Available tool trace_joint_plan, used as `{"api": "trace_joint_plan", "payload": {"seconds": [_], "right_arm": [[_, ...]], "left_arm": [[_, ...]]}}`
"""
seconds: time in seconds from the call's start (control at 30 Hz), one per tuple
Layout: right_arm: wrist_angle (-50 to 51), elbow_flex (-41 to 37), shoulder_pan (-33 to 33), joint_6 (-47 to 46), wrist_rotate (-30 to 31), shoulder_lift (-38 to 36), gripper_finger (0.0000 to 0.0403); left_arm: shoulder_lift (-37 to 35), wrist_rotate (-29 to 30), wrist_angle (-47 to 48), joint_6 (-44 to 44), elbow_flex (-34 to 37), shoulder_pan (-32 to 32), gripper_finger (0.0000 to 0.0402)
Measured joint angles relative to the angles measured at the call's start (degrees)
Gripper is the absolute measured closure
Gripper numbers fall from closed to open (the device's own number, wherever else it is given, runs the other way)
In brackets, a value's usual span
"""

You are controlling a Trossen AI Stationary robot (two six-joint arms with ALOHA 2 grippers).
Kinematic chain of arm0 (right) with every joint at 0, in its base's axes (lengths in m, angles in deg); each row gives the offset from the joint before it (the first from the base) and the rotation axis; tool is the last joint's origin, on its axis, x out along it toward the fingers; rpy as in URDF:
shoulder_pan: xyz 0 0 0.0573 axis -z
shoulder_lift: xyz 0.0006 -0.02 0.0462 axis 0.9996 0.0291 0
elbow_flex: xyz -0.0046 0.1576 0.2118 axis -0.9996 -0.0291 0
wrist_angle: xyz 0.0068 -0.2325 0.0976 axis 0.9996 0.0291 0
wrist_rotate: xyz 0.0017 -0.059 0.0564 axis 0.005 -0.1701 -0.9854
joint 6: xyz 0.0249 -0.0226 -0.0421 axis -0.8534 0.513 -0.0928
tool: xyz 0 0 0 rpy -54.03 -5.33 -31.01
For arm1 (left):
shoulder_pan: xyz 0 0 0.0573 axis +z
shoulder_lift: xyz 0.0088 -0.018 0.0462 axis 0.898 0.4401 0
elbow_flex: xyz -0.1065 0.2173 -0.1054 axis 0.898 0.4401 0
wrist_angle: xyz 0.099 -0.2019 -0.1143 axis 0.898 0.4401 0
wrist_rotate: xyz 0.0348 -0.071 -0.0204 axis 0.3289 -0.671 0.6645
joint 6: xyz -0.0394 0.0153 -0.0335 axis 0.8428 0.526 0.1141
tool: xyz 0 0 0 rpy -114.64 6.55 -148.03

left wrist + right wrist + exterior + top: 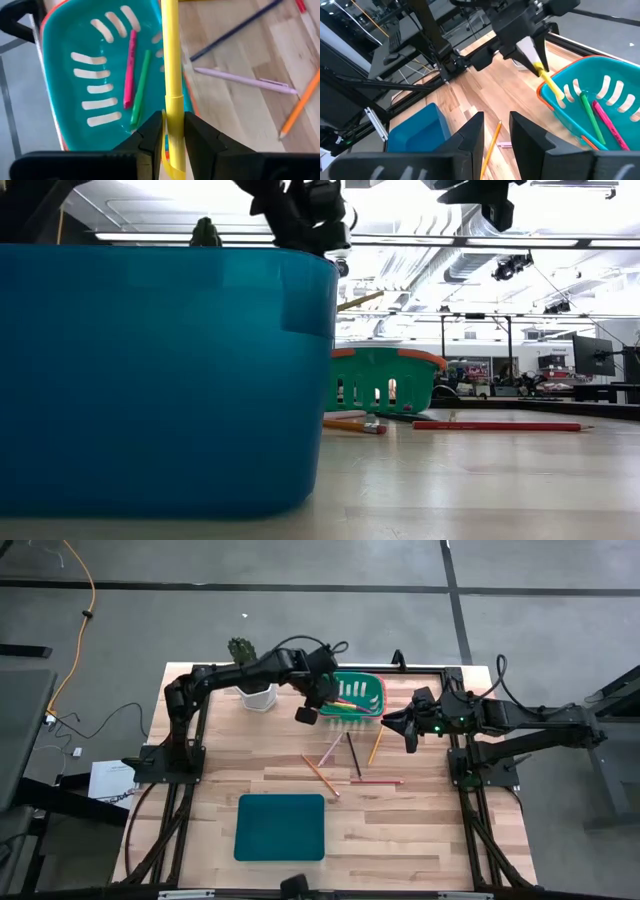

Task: Sort pens & pencils
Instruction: Put the yellow pen into the green basket

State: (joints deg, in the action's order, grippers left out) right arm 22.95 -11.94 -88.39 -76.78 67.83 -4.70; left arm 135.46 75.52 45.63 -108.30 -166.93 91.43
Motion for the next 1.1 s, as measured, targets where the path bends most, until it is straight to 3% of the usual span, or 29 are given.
{"api": "trace_joint_plan", "payload": {"seconds": [0.43, 0.83, 1.1], "right_arm": [[0.29, 0.0, 0.0, -0.46, 0.04, 0.01, 0.032], [0.27, 0.0, 0.0, -0.65, 0.04, 0.02, 0.032], [0.27, 0.0, 0.0, -0.66, 0.04, 0.02, 0.032]], "left_arm": [[0.46, -1.34, -9.13, 4.53, -0.01, 0.31, 0.034], [0.46, 2.45, -10.17, 6.02, -0.01, 0.62, 0.034], [0.46, 0.61, -11.49, 5.1, -0.01, 0.62, 0.0334]]}}
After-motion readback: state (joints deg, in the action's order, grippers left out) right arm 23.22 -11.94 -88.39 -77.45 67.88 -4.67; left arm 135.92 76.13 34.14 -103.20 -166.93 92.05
